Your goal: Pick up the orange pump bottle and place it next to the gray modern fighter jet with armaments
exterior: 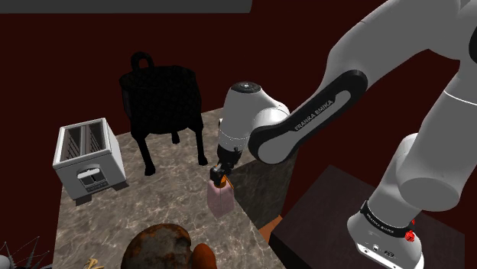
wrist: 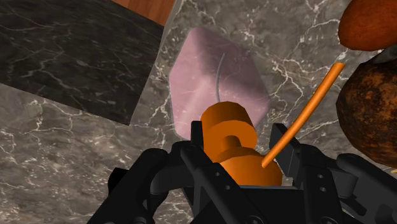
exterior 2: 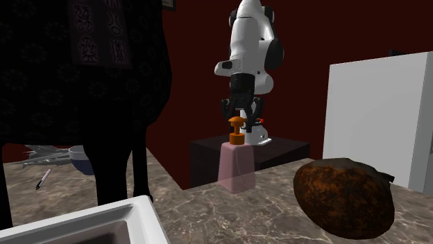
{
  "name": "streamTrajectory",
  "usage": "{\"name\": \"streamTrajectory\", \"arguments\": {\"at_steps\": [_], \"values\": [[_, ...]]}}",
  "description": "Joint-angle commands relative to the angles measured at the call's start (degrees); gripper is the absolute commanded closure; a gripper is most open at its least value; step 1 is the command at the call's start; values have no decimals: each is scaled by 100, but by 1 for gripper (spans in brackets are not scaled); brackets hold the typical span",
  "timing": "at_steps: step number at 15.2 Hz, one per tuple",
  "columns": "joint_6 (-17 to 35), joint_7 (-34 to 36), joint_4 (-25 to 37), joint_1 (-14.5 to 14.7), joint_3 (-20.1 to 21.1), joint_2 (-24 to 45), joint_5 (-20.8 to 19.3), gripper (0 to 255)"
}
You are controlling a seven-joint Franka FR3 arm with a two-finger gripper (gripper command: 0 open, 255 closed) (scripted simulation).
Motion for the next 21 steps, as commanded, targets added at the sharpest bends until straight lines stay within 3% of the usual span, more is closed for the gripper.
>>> {"name": "streamTrajectory", "arguments": {"at_steps": [1,4,21], "values": [[0,0,-2,0,0,1,0,255],[0,-1,-2,-1,-1,1,0,255],[-1367,-455,543,50,-86,-900,606,255]]}}
